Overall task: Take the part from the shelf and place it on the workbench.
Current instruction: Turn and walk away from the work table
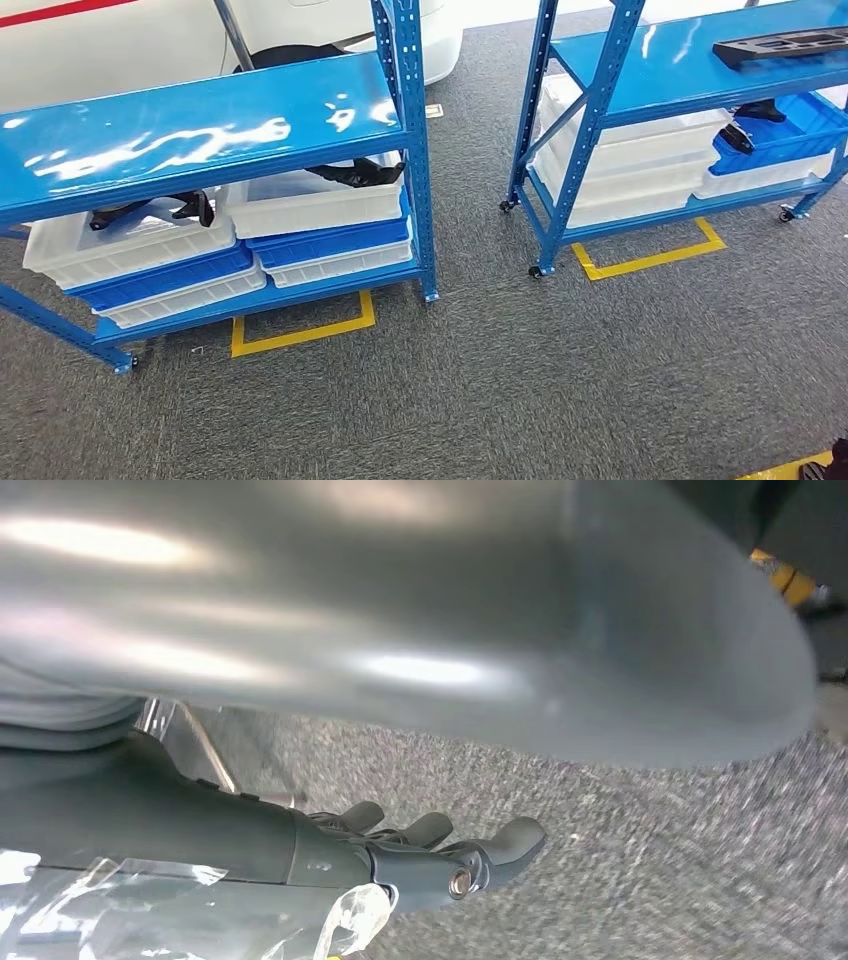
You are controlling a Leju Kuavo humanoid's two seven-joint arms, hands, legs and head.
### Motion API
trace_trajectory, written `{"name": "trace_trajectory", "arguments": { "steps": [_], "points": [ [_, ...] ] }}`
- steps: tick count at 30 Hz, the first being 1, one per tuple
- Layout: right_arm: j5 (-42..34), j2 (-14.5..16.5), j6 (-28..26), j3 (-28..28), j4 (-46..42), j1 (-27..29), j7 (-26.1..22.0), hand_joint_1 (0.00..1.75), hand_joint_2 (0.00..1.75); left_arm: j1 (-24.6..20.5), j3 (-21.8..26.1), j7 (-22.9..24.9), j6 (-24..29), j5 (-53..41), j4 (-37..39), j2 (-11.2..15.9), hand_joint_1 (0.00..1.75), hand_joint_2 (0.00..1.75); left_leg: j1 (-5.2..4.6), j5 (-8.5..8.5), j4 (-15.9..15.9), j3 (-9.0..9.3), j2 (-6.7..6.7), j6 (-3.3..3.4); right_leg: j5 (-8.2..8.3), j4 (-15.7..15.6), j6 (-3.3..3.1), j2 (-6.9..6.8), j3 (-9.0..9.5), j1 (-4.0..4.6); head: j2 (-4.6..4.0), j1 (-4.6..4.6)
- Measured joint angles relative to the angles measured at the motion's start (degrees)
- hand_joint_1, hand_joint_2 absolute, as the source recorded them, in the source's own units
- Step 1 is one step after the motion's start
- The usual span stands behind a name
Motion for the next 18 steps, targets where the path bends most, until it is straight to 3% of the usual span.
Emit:
{"name": "trace_trajectory", "arguments": {
  "steps": [2,3,5,7,9,12,14,16,17,18],
  "points": [
    [-0.1,0.0,-0.1,0.0,0.0,0.2,-0.1,0.0,0.0,0.1,0.0,0.0,0.0,0.1,0.0,0.0,0.0,0.0,0.07,-1.22,5.2,-2.99,0.38,-0.01,-0.31,0.0,-0.02,-1.07,0.22,0.27,0.01,-0.02],
    [-0.2,0.0,-0.1,0.0,0.0,0.2,-0.2,0.0,0.0,0.3,0.0,0.0,0.0,0.1,0.0,0.0,0.0,0.0,0.04,-0.19,4.5,-2.81,0.4,0.16,-0.48,0.0,0.03,-1.42,0.44,0.36,0.01,-0.03],
    [-0.3,0.1,-0.2,0.0,0.0,0.2,-0.2,0.0,0.0,0.6,0.0,0.0,0.0,0.1,0.0,0.0,0.0,0.0,-0.23,4.01,-3.1,0.62,0.66,0.93,-0.85,0.0,0.16,-1.88,1.01,0.47,0.0,-0.03],
    [-0.5,0.2,-0.3,0.0,0.0,0.1,-0.2,0.0,0.0,0.6,0.0,0.0,0.0,0.1,0.0,0.0,0.0,0.0,-0.83,6.62,-10.0,3.85,1.12,1.77,-1.21,-0.1,0.46,-2.15,1.47,0.57,0.0,-0.01],
    [-0.5,0.3,-0.4,0.0,0.0,0.0,-0.2,0.0,0.0,0.5,0.0,0.0,0.0,0.1,0.0,0.0,0.0,0.0,-1.38,6.67,-11.5,4.51,1.31,2.28,-1.44,-0.4,0.97,-2.24,1.72,0.53,0.0,0.02],
    [-0.5,0.3,-0.5,0.0,0.0,-0.1,-0.1,0.0,0.0,0.7,0.0,0.0,0.1,0.0,0.0,0.0,0.0,0.0,-1.11,6.87,-12.6,5.3,1.1,3.05,-2.2,0.3,1.87,-1.92,1.91,0.46,0.01,0.05],
    [-0.5,0.3,-0.5,0.0,0.0,-0.1,0.0,0.0,0.0,0.6,0.0,0.0,0.2,0.0,0.0,0.1,0.0,0.0,-0.82,6.93,-13.1,5.96,1.0,3.53,-4.89,5.4,2.15,-1.29,-0.53,0.48,0.0,0.13],
    [-0.6,0.3,-0.5,0.0,0.0,0.0,0.0,0.0,0.0,0.5,0.0,0.1,0.2,0.0,0.0,0.1,0.0,0.0,-0.87,6.71,-13.1,6.16,0.87,3.88,-8.05,13.2,2.31,-0.98,-4.93,0.54,0.0,0.18],
    [-0.6,0.3,-0.5,0.0,0.0,0.0,0.1,0.0,0.0,0.5,0.0,0.1,0.2,0.0,0.0,0.1,0.0,0.0,-0.9,6.6,-13.1,6.26,0.77,3.95,-8.37,15.4,2.38,-0.94,-6.5,0.54,0.01,0.18],
    [-0.6,0.3,-0.5,0.0,0.0,0.1,0.1,0.0,0.0,0.6,0.0,0.2,0.2,0.0,0.0,0.1,0.0,0.0,-0.91,6.49,-13.1,6.38,0.61,3.95,-7.5,15.6,2.39,-0.91,-7.03,0.54,0.01,0.19]
  ]
}}
